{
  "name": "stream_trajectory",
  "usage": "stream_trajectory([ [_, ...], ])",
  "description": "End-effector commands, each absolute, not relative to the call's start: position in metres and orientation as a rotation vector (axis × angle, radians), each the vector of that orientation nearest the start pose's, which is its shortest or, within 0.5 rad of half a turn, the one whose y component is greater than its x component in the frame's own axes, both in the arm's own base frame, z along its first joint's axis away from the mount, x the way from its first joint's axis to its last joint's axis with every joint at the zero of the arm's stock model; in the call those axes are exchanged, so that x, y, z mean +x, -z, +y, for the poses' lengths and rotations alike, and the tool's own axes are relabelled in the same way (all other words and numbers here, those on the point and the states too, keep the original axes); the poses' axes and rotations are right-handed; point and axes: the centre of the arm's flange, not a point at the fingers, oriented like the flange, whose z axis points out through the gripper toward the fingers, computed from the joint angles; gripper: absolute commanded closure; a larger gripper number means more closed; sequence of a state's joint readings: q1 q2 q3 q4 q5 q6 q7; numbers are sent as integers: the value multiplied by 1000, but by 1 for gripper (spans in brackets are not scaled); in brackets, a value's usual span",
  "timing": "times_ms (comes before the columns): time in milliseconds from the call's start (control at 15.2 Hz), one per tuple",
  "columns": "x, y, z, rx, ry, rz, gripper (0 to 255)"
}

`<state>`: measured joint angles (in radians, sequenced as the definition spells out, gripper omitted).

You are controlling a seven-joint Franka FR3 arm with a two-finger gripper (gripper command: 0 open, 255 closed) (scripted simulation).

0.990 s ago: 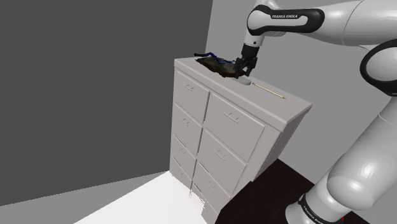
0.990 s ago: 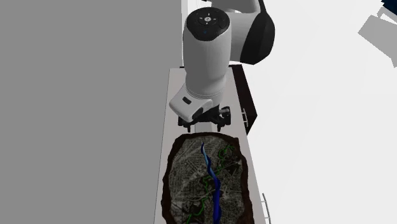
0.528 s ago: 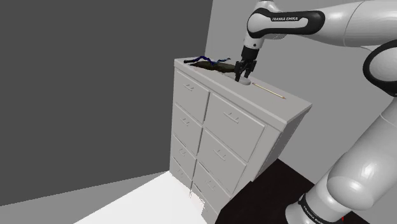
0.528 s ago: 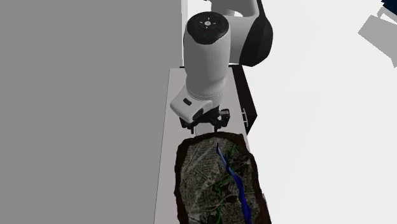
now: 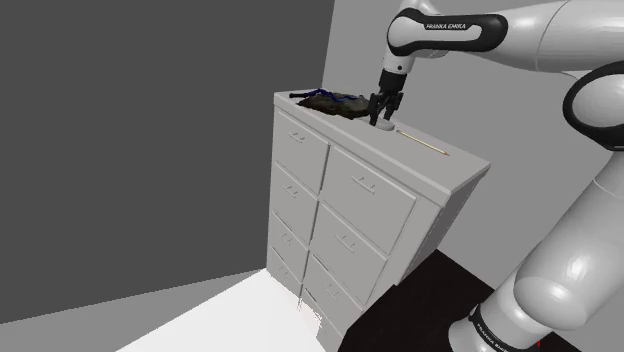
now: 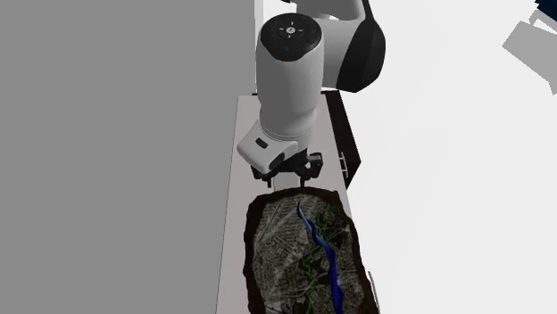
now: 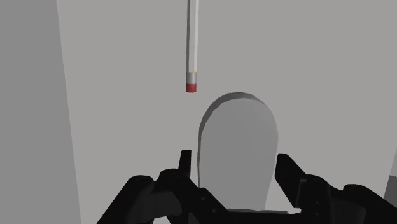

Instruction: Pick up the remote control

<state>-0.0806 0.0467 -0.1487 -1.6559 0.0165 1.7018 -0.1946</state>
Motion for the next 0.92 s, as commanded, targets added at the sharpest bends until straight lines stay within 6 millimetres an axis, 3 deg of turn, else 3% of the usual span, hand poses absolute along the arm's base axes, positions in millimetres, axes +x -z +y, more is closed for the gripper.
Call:
stream_trajectory([
  [0,562,-580,-128,-3132,3,59,255],
  [726,562,-639,-128,-3132,3,59,255],
  [858,562,-639,-128,-3132,3,59,255],
])
